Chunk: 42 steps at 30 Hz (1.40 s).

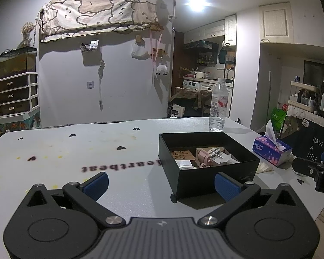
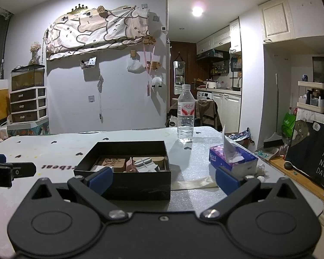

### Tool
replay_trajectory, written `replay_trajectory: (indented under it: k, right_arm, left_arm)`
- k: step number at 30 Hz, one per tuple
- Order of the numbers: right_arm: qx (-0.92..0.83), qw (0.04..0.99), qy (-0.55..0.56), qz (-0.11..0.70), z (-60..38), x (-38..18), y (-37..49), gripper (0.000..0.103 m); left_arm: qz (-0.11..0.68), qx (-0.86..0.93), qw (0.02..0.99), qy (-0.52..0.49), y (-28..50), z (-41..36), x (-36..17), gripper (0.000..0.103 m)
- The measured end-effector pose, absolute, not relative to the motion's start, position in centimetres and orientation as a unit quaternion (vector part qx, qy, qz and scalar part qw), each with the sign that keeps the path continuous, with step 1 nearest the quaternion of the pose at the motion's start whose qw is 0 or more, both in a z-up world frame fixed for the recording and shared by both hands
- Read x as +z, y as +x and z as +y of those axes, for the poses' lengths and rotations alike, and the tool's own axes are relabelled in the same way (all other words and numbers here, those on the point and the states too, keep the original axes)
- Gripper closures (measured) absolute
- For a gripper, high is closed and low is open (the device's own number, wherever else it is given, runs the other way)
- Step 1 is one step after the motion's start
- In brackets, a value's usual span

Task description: Organize rigid objects

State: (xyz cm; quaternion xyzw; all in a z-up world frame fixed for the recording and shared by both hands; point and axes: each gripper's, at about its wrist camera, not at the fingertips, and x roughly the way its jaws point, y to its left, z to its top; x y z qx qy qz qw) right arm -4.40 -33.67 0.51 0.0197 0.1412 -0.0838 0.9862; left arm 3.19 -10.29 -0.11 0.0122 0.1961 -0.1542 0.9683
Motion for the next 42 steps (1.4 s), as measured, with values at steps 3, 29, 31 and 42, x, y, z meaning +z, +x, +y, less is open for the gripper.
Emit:
replay_trajectory:
  k: [3,29,31,42]
  right_arm:
    - [-0.083,0.986,0.019,0.141,-33.69,0.52,-4.42,0.000]
    - [-0.083,0.986,0.018,0.140,-33.73,0.59,-4.46,0.000]
    - [-0.083,0.986,0.018,0.141,-33.73,0.59,-4.46,0.000]
    - [-0.083,0.986,0.018,0.141,-33.73,0.60,-4.46,0.000]
  left_arm:
    - [0.197,-0.154,0.968,0.012,3.19,-10.29,-0.12,0.000]
    - [0.197,-0.155,0.968,0.010,3.09,-10.10,0.08,0.000]
    - [0.196,-0.154,0.968,0.010,3.08,-10.10,0.08,0.000]
    - [0.196,-0.154,0.968,0.010,3.09,-10.09,0.08,0.000]
